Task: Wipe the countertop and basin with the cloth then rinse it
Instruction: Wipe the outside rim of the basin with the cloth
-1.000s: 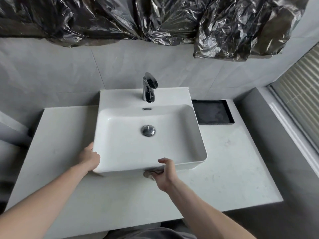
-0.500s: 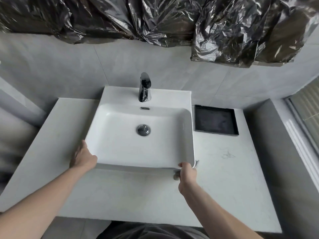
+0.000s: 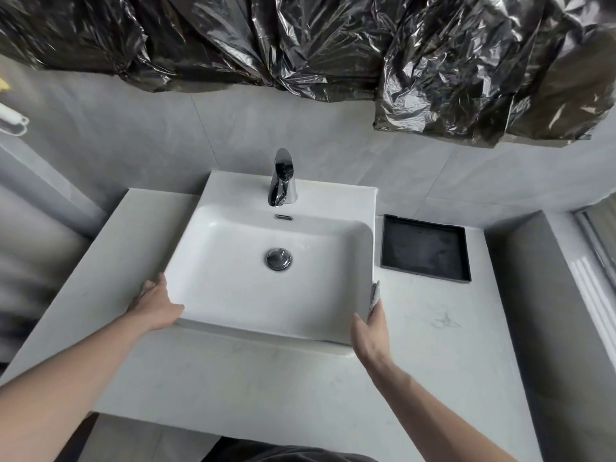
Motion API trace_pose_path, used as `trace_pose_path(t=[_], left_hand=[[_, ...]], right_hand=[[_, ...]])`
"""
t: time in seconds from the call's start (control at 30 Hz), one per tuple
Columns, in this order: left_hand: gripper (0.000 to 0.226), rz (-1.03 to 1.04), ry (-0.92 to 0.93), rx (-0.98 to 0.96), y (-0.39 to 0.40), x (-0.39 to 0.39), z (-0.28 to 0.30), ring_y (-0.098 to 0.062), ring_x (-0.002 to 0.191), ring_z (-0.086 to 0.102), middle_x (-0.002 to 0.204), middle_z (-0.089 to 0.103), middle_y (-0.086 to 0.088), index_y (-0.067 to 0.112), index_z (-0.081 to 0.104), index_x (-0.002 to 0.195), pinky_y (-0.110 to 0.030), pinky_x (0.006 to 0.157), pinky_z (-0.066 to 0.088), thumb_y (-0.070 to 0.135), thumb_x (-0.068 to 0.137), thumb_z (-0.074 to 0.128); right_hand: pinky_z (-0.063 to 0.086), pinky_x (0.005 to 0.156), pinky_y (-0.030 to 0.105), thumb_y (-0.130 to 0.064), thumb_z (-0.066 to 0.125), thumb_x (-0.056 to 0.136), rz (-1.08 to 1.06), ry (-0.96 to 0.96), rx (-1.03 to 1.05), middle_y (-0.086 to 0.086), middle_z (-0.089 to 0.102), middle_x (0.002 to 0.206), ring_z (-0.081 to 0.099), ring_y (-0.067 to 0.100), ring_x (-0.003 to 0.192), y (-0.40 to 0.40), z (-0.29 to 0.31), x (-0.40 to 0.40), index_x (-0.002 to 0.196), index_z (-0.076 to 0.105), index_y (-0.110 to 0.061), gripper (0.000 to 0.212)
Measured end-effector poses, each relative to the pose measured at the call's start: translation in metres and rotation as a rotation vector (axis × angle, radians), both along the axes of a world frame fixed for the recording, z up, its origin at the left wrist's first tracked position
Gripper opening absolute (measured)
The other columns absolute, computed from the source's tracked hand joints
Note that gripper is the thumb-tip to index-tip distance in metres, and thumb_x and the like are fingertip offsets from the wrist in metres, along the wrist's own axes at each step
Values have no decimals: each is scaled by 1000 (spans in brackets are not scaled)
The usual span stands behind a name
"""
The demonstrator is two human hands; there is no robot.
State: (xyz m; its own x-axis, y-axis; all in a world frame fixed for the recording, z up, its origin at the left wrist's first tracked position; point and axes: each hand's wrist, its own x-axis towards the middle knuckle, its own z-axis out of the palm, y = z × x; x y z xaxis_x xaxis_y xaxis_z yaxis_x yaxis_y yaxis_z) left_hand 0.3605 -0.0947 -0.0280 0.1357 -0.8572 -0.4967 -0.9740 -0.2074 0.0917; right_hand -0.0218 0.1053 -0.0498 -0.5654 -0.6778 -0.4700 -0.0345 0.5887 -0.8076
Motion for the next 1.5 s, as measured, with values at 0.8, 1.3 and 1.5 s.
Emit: trace_pose_path(t=[0.8,1.3,1.5], left_hand=[[60,-83,-413,-59,-66,-44,-4,-34,123,59,139,57,-13,12,34,151,-37,88,50,11,92,45],[60,-42,-321,-102,-64,-37,3,-35,123,56,142,55,-13,18,38,152,-38,92,51,14,92,43],[69,-29,-263,-106,-66,-26,-1,-32,128,54,144,54,-8,26,33,156,-36,95,51,15,89,45]], right_hand=[[34,110,25,-31,49,104,40,-123,-117,-8,54,142,50,13,128,-213,-6,-130,154,37,-21,52],[19,126,32,-43,40,99,109,-52,-150,-7,37,162,32,14,151,-156,-25,-103,158,32,-18,65],[0,128,37,-22,22,95,397,535,-73,23,-1,170,-1,39,158,-215,-18,-113,160,4,8,73]])
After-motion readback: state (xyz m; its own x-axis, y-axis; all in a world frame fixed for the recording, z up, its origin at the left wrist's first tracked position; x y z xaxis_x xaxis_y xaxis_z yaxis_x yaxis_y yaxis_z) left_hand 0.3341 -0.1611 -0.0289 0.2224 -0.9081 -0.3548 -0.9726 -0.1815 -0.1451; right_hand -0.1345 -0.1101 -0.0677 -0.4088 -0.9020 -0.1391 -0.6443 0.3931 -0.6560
